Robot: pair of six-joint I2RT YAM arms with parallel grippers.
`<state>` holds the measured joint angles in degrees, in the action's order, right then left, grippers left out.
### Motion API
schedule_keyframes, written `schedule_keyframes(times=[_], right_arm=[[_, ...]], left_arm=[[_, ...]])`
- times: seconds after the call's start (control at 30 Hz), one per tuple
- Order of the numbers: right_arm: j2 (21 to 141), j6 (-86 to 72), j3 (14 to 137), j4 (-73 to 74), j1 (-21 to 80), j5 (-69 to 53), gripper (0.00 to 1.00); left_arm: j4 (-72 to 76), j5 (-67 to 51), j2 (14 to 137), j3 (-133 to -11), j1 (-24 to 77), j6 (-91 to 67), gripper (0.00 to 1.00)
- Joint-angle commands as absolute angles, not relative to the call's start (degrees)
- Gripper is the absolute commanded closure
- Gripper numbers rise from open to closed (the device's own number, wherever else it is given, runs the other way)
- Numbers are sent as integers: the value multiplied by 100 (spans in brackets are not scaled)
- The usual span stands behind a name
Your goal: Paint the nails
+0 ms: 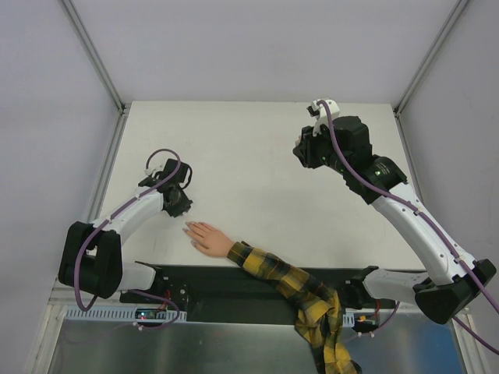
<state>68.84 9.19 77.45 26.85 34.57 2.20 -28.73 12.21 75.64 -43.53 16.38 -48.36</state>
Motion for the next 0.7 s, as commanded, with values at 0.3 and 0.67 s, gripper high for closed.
schedule_keyframes(times=[0.3,0.67], right_arm=[[6671,817,7726,2452,3445,114,100],[6706,844,7752,2470,3445,141,100]], left_arm=[[-2945,703,7681,-4553,1617,-4746,100],[-2874,888,7787,-4456,1626,-4895,100]])
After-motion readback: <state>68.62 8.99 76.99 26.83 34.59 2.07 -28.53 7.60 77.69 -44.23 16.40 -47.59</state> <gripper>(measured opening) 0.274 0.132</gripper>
